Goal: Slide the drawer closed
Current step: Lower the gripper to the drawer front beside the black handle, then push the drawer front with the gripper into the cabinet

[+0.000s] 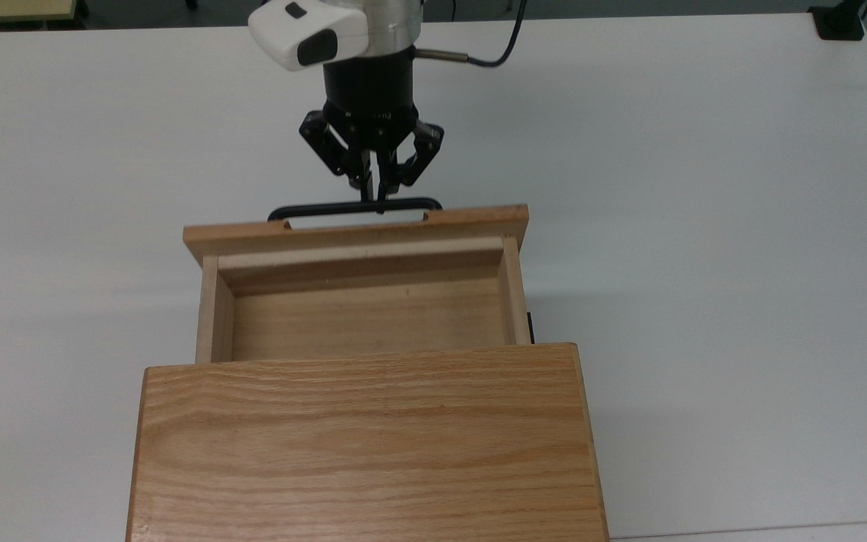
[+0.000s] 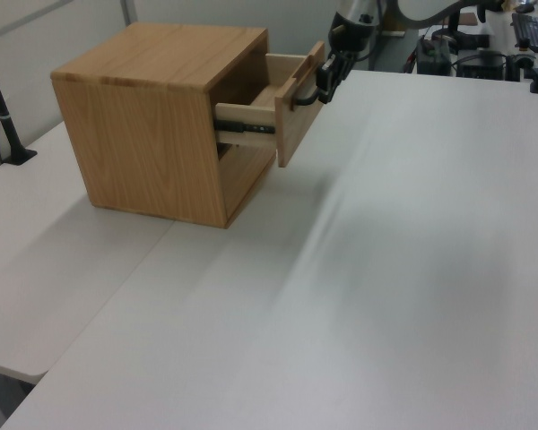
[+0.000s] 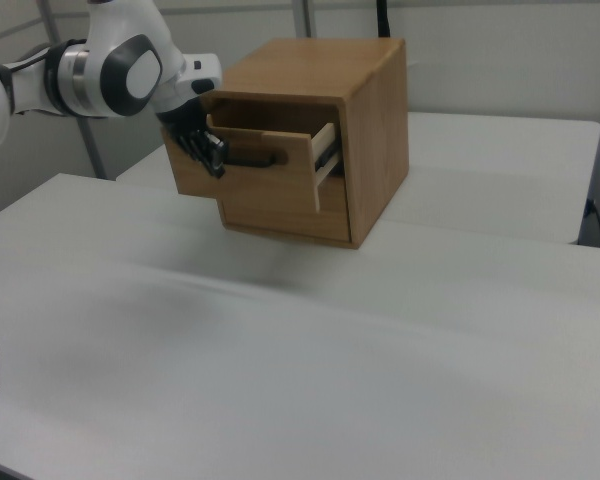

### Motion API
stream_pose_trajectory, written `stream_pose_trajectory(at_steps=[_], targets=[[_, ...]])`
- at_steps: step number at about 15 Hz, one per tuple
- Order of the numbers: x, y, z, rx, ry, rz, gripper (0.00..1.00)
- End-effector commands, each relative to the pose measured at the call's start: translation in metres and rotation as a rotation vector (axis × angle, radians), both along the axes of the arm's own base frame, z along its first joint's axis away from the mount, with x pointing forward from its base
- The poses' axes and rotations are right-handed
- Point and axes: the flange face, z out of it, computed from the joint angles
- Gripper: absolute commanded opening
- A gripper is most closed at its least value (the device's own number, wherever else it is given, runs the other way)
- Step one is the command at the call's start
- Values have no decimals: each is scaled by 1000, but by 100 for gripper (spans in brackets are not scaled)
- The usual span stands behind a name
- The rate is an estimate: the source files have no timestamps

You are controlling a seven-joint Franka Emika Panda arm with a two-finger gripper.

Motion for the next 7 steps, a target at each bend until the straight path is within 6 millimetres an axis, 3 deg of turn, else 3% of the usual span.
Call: stream_pose_trajectory(at_steps=[1, 7], targets=[[36, 5, 4, -43, -87, -29, 14], [74, 18, -14, -16, -224, -108, 14]])
